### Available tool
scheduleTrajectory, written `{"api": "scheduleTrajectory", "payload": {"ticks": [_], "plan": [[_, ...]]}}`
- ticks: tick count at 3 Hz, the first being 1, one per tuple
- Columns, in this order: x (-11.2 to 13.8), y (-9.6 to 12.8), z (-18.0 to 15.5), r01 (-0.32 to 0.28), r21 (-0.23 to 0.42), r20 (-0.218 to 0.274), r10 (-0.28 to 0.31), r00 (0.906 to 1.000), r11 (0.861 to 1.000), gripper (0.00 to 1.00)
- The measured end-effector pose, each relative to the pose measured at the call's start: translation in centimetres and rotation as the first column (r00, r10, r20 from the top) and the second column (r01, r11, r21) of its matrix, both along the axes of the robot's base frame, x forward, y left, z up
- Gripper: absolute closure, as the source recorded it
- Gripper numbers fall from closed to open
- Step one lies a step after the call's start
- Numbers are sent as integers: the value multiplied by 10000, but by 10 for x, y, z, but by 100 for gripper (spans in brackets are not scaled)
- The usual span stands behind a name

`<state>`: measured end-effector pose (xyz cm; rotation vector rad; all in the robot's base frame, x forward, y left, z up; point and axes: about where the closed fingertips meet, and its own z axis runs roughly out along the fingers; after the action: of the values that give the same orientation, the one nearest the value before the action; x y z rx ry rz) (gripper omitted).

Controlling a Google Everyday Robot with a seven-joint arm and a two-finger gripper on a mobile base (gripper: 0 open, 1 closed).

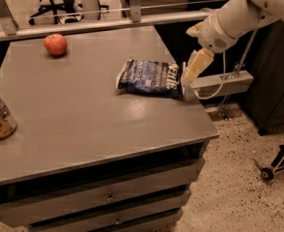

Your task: Move blue chip bag near apple

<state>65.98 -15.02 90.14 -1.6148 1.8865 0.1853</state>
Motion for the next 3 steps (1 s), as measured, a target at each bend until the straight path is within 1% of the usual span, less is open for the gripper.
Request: {"api": "scheduleTrajectory", "payload": {"ticks": [1,2,3], "plan": [[21,21,-28,169,769,-990,-92,9950,9969,3],[25,40,-45,422,1098,-1902,-207,9815,9931,33],[20,49,-50,580,1236,-2628,-236,9646,9906,64]]}}
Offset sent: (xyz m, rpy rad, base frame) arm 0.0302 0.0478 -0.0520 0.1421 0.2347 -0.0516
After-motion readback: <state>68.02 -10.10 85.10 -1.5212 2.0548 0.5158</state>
